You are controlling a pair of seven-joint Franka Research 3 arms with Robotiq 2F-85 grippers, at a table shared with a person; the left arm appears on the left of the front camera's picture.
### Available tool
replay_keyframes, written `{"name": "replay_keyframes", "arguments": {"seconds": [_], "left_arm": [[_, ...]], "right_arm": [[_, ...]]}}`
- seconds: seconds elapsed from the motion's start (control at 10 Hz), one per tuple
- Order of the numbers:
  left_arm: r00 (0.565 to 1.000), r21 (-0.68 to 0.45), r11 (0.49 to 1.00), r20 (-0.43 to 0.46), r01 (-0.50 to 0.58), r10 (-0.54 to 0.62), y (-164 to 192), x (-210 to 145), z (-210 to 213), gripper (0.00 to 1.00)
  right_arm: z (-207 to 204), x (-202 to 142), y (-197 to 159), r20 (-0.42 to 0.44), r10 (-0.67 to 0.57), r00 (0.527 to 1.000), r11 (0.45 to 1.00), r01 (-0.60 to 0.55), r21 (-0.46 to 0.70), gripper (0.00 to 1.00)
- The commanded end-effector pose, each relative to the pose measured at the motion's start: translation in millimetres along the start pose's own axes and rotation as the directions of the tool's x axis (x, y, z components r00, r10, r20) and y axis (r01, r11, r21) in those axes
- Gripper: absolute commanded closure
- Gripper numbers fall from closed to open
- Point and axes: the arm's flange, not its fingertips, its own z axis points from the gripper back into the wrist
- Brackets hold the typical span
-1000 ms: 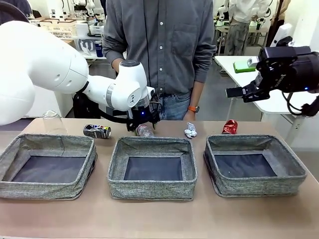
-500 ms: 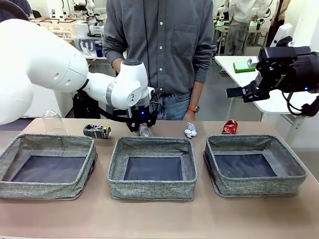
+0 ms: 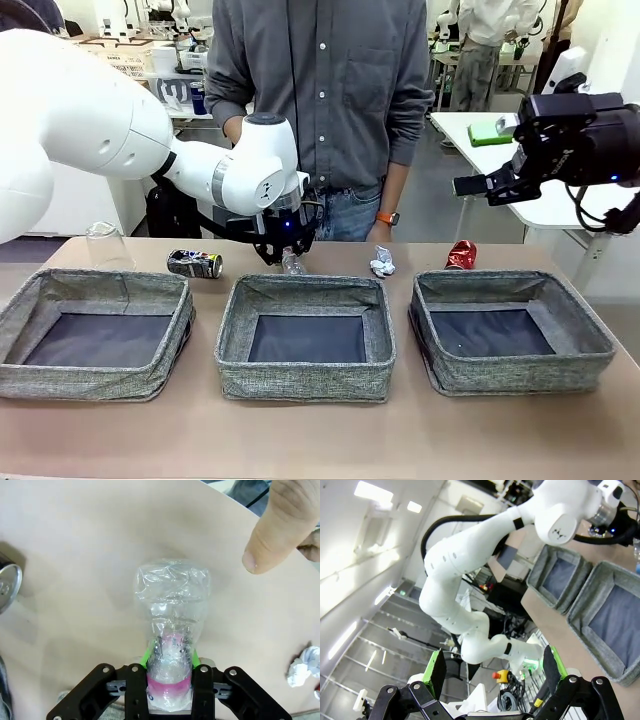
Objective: Sort the waste into the appropriate baskets.
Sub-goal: Pick up the waste item pointed out by the person.
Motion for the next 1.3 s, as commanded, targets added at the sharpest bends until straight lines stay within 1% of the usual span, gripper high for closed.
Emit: {"name": "replay_keyframes", "arguments": {"seconds": [0.0,0.1,0.2,0.3,0.4,0.5,0.6,0.7,0.8,0.9,1.0,1.1,1.2], "left_arm": [[0.994,-0.084,0.991,-0.032,-0.107,0.104,7.5,-5.2,12.8,0.76],[0.978,-0.160,0.967,-0.107,-0.197,0.182,3.4,-5.6,24.5,0.76],[0.969,-0.244,0.947,-0.184,-0.208,0.165,-4.6,-9.0,40.4,0.76],[0.963,-0.269,0.939,-0.220,-0.214,0.156,-17.6,-16.0,58.2,0.76],[0.966,-0.285,0.942,-0.235,-0.175,0.108,-27.4,-24.0,73.6,0.76],[0.972,-0.325,0.941,-0.236,-0.096,0.017,-32.2,-32.0,94.6,0.76],[0.963,-0.389,0.921,-0.251,-0.012,-0.094,-28.3,-37.7,121.7,0.76],[0.920,-0.458,0.885,-0.303,0.090,-0.250,-11.2,-44.9,154.8,0.76],[0.890,-0.479,0.865,-0.313,0.153,-0.331,11.5,-51.6,181.9,0.76],[0.887,-0.472,0.860,-0.291,0.194,-0.360,36.8,-57.9,207.9,0.76],[0.903,-0.436,0.873,-0.247,0.220,-0.351,53.7,-65.9,232.0,0.76],[0.931,-0.369,0.898,-0.174,0.240,-0.321,66.6,-79.2,258.2,0.76],[0.941,-0.297,0.916,-0.123,0.269,-0.316,70.9,-94.7,286.7,0.76]], "right_arm": [[-1.9,1.4,-0.9,0.014,0.027,1.000,0.999,-0.027,0.023,0.00],[-1.9,1.4,-0.9,0.014,0.027,1.000,0.999,-0.027,0.023,0.00],[-1.9,1.4,-0.9,0.014,0.027,1.000,0.999,-0.027,0.023,0.00],[-1.9,1.4,-0.9,0.014,0.027,1.000,0.999,-0.027,0.023,0.00],[-1.9,1.4,-0.9,0.014,0.027,1.000,0.999,-0.027,0.023,0.00],[-1.9,1.4,-0.9,0.014,0.027,1.000,0.999,-0.027,0.023,0.00],[-1.9,1.4,-0.9,0.014,0.027,1.000,0.999,-0.027,0.023,0.00],[-1.9,1.4,-0.9,0.014,0.027,1.000,0.999,-0.027,0.023,0.00],[-1.9,1.4,-0.9,0.014,0.027,1.000,0.999,-0.027,0.023,0.00],[-1.9,1.4,-0.9,0.014,0.027,1.000,0.999,-0.027,0.023,0.00],[-1.9,1.4,-0.9,0.014,0.027,1.000,0.999,-0.027,0.023,0.00],[-1.9,1.4,-0.9,0.014,0.027,1.000,0.999,-0.027,0.023,0.00],[-1.9,1.4,-0.9,0.014,0.027,1.000,0.999,-0.027,0.023,0.00]]}}
